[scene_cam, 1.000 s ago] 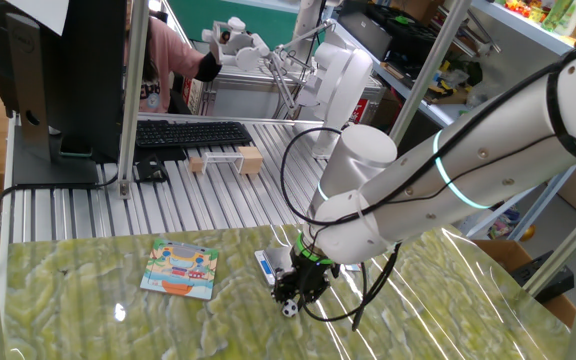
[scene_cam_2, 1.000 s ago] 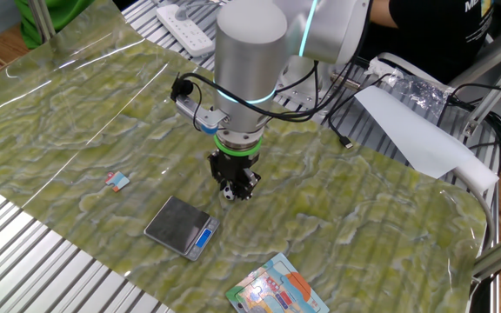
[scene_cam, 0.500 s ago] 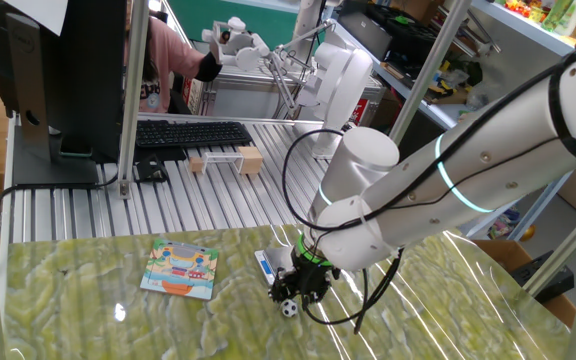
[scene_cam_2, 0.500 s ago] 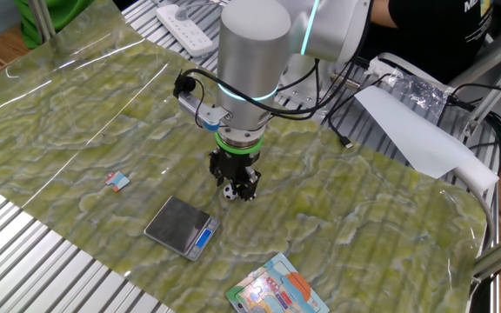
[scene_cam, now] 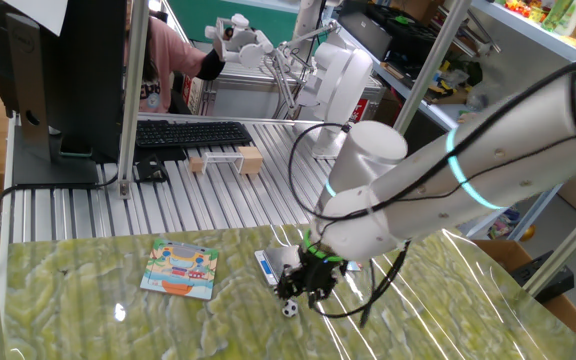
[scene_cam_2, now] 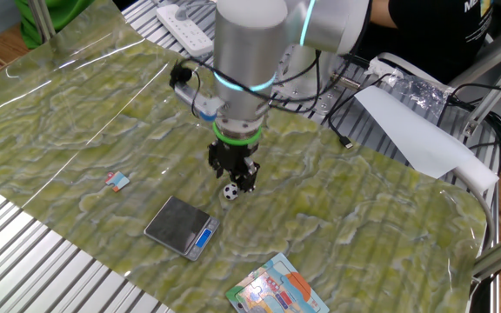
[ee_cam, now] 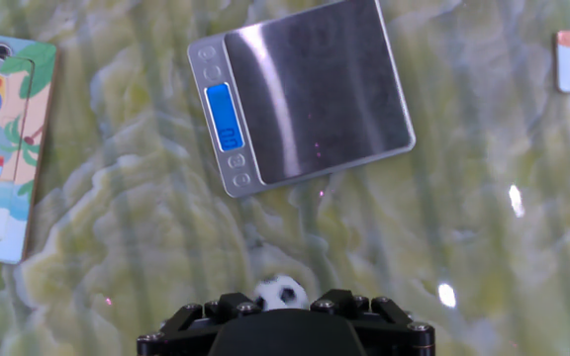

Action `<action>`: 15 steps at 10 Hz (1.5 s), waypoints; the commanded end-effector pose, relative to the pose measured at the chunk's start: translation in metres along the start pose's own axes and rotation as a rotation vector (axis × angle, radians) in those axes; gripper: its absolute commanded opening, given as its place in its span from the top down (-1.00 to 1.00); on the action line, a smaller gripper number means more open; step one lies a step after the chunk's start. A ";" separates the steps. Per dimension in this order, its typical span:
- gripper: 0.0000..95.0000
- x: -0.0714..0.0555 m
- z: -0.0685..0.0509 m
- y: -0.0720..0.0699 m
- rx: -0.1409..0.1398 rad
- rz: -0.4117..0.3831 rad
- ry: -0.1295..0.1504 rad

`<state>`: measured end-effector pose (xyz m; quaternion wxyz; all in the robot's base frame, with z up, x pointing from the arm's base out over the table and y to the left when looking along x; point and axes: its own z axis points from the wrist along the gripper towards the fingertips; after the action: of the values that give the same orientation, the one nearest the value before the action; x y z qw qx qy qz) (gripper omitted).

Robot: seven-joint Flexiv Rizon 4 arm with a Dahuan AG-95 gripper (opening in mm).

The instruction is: Remove the object from the scale

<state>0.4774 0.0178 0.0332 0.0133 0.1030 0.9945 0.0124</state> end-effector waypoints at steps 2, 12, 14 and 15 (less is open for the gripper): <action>-0.20 0.014 -0.016 0.005 -0.004 0.037 -0.002; 1.00 0.036 -0.056 -0.013 0.003 -0.041 0.009; 1.00 0.037 -0.060 -0.013 0.008 -0.048 0.013; 1.00 0.037 -0.062 -0.014 0.012 -0.050 0.012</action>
<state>0.4401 0.0100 0.0950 0.0056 0.0766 0.9970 0.0055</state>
